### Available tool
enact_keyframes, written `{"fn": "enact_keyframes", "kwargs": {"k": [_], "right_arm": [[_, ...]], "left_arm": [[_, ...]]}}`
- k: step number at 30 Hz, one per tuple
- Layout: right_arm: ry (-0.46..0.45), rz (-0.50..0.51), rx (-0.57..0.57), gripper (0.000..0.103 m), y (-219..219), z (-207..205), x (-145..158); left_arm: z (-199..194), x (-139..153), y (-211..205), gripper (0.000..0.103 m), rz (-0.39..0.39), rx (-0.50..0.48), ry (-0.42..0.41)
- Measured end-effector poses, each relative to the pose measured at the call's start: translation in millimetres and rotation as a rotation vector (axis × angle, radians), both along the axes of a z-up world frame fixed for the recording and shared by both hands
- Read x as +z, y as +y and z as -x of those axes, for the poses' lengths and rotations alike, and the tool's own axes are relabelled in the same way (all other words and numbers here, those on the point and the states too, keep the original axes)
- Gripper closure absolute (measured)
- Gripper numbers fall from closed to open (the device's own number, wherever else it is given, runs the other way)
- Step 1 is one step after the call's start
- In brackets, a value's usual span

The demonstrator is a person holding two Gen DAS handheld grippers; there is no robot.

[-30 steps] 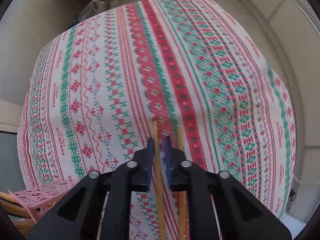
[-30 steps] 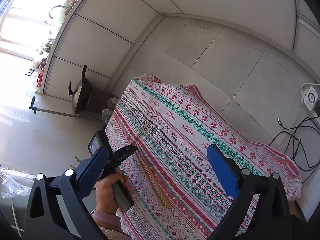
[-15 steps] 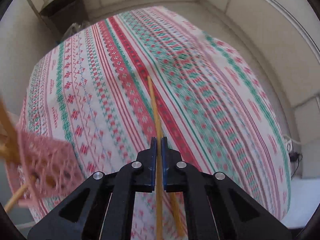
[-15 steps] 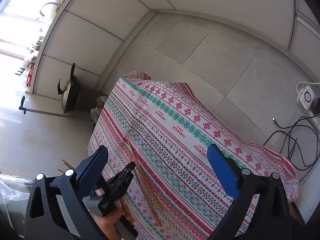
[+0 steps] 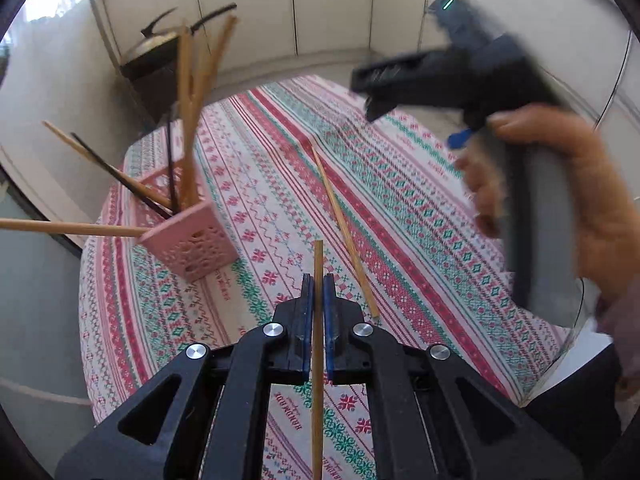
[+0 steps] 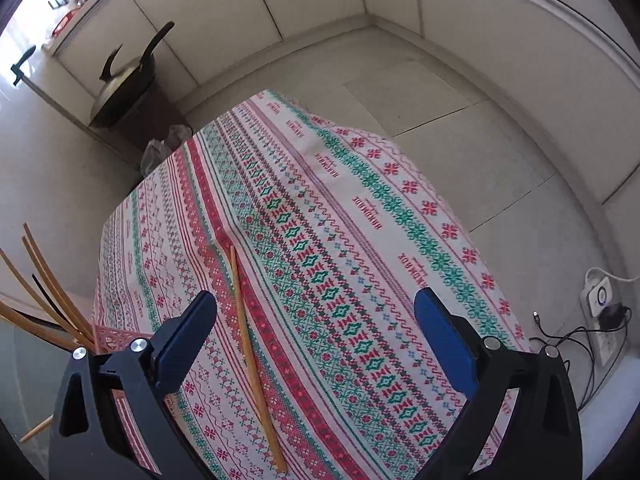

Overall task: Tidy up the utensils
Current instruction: 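Grasp the last chopstick with the right tool while the left tool carries its chopstick, then carry both chopsticks over the pink holder and lower them in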

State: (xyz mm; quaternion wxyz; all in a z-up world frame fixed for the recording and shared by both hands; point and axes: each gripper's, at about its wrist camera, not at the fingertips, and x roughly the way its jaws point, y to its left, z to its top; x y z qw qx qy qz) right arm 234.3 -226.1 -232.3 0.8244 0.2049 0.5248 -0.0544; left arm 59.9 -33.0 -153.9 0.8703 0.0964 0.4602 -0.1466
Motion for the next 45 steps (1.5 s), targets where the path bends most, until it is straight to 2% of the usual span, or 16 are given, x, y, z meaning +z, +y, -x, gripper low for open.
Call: {"fn": "enact_keyframes", "kwargs": {"k": [5,7,9,13,18,22,24,25,27,29,30,36,45], "right_arm": [[0.036,0.055,0.077,0.007,32,-29,-16],[0.061,0.075,0.109,0.010,43,-40,-22],[0.089,0.079,0.133,0.019,51,-51,-30],[0.130,0.085,0.138,0.020,62,-64,-47],[0.220,0.042,0.145,0.019,71,-70,-75],[0.174,0.164,0.164,0.024,88,-69,-76],[0.142,0.235,0.170,0.048,92,-68,-75],[0.122,0.225,0.182,0.054,91,-68,-74],[0.110,0.188,0.179,0.084,84,-70,-73],[0.111,0.121,0.180,0.097,75,-72,-72],[0.107,0.110,0.182,0.097,72,-72,-71],[0.038,0.063,0.156,0.097,50,-58,-44],[-0.112,-0.003,0.189,0.097,18,11,48]], "left_arm": [[5,22,25,0.099,0.065,0.030,-0.050],[4,26,33,0.099,0.088,0.036,-0.041],[3,31,36,0.099,0.104,0.028,-0.042],[10,41,38,0.099,0.109,0.024,-0.072],[9,40,40,0.099,0.105,0.030,-0.062],[8,37,41,0.099,0.098,0.034,-0.061],[7,35,42,0.099,0.094,0.040,-0.056],[7,35,42,0.099,0.092,0.041,-0.053],[5,33,43,0.099,0.086,0.044,-0.049],[4,31,42,0.099,0.081,0.046,-0.045],[4,31,42,0.099,0.079,0.047,-0.046],[7,39,44,0.099,0.089,0.051,-0.073],[15,61,67,0.099,0.142,0.099,-0.126]]}}
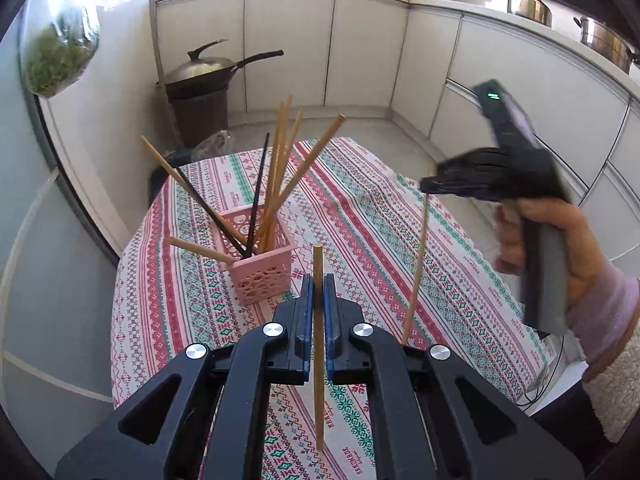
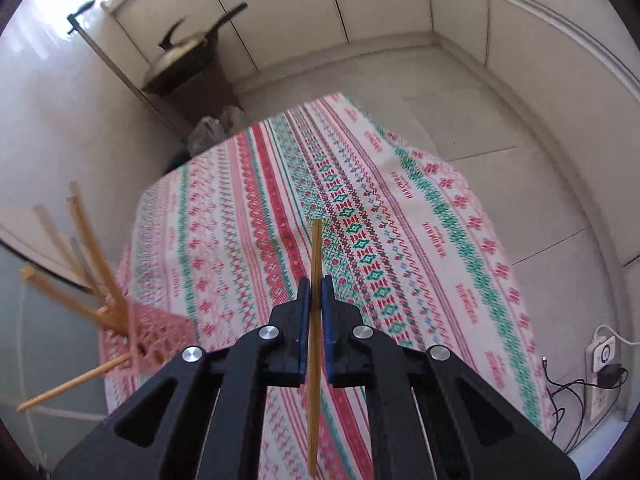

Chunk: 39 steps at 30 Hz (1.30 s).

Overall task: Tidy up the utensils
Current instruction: 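Carry both chopsticks over the pink holder and lower them in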

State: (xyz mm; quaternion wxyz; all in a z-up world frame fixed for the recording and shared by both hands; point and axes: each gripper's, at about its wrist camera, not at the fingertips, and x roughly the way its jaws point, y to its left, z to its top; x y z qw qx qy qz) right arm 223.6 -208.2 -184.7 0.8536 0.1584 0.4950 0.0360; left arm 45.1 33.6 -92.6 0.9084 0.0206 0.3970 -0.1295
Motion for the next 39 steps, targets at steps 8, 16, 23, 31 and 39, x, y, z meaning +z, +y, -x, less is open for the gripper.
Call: {"fn": "enact_keyframes", "kwargs": {"k": [8,16,23,31,39], "right_arm": [[-0.110,-0.050,0.062,0.097,-10,72,55],[-0.210,-0.156,0.052,0.097,-31,112,95],[-0.259,-0.221,0.037,0.097,-45,117,112],[-0.280,-0.249,0.070,0.097,-41,122,122],[-0.265,-0.255,0.097,0.097,-32,119,121]], "left_arm": [[8,14,8,0.099,0.002,0.037,-0.032],[12,53,21,0.099,0.070,0.105,-0.099],[4,113,27,0.099,0.079,0.150,-0.234],[-12,152,28,0.099,0.075,0.194,-0.330],[-39,155,33,0.098,0.090,0.227,-0.341]]}}
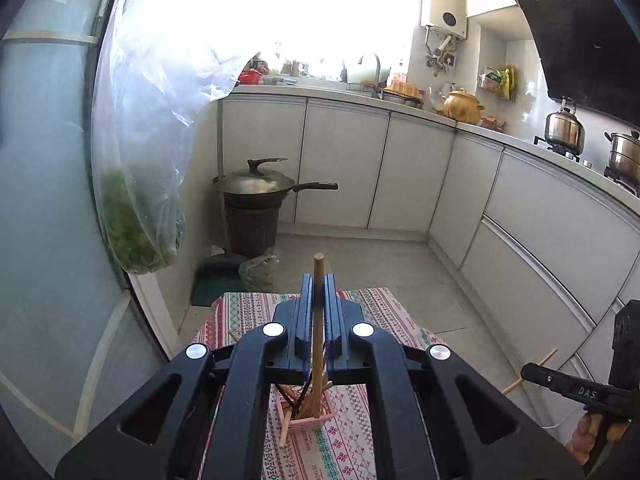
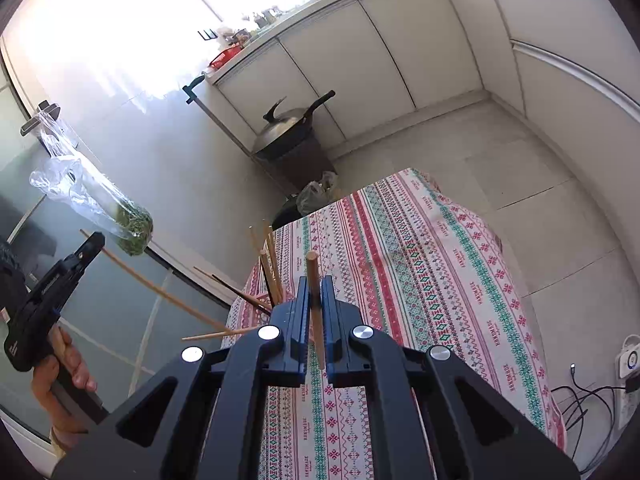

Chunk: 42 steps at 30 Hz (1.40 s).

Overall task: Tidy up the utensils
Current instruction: 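Carry both chopsticks over the pink holder and lower them in, then open both tools and lift them away from the pink holder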

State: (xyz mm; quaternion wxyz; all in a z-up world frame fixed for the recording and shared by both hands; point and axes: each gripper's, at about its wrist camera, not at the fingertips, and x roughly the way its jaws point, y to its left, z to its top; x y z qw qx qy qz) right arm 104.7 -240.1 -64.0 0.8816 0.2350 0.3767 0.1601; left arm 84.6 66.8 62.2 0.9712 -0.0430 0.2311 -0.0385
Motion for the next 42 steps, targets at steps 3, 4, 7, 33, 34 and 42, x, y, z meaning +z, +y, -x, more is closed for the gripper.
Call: {"fn": "enact_keyframes", "kwargs": {"k": [3,4,7,33,34,42], "right_arm": [[0.005,0.005,0.001,0.097,2,-2,-1],[0.008,-0.001,0.005,0.097,2,-3,0],[0.003,-0.025,0.022,0.097,6,-4,4],[-0.154,0.124,0.033,0.097,143,-75,51],[-0.150,0.134,0.032,0.097,148,-80,45],[-0.148,0.085,0.037,0.082,154,-95,21]], "left_arm": [[-20,-15,2,0.095,-0.016,0.033,0.047],[-27,-22,3,0.089,-0.008,0.039,0.076],[-26,-33,18,0.057,0.031,0.119,0.072],[19,-38,83,0.029,0.085,0.201,0.003],[17,-40,83,0.029,0.081,0.202,0.010],[29,-28,76,0.020,0.040,0.225,-0.048]]}}
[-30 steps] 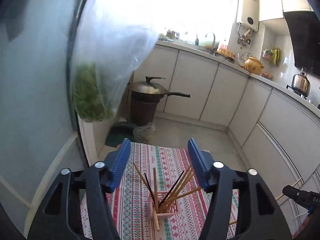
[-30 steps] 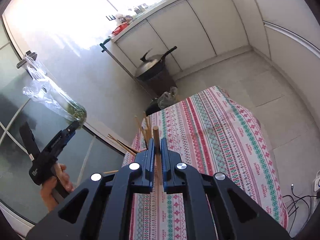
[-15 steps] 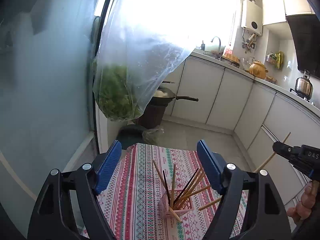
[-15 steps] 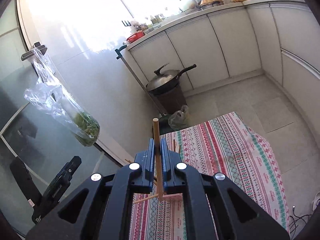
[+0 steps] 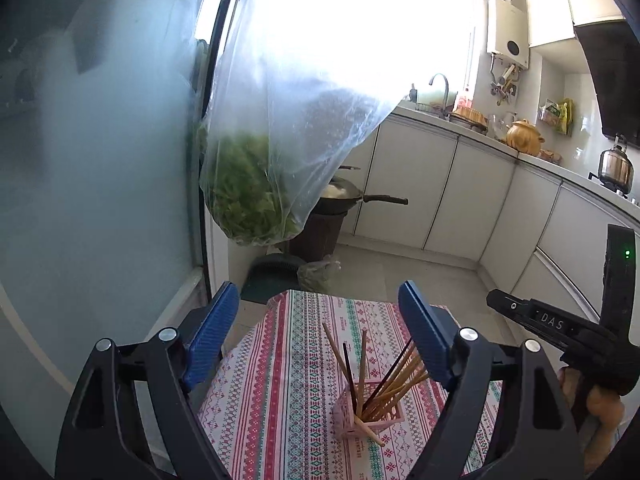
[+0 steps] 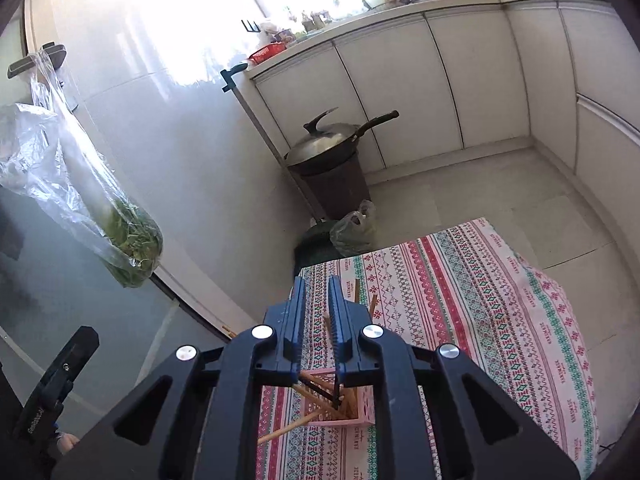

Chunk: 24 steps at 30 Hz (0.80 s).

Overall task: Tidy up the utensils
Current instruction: 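Open both tools and lift them away from the pink holder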

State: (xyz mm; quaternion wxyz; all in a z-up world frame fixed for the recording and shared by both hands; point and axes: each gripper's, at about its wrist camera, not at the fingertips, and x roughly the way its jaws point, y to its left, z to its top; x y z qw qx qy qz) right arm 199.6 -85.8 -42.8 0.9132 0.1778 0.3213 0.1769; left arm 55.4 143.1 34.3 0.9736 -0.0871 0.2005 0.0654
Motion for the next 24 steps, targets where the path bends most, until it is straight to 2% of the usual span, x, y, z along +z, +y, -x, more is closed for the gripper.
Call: {"fn": "enact_keyframes", "kwargs": {"k": [3,5,13,16,20,24], "right_arm": [[-0.039,0.009,-0.023,0.073,-7,16,15],[-0.051,0.015,-0.044,0.070,-14,28,23],[-0.112,0.117,-0.141,0.059,-35,78,41],[-0.134,0.144,-0.180,0.046,-42,94,41],[-0.135,0.181,-0.209,0.040,-51,114,36],[-0.150,0.213,-0.267,0.025,-59,133,31]], "left_arm": [[9,7,-6,0.010,-0.021,0.020,-0.027],[14,12,-11,0.007,-0.027,0.029,-0.032],[27,20,-37,0.007,-0.098,0.063,-0.012],[33,15,-47,0.007,-0.111,0.060,-0.012],[39,11,-66,0.007,-0.131,0.030,-0.006],[54,9,-91,0.007,-0.188,0.021,-0.068]]}}
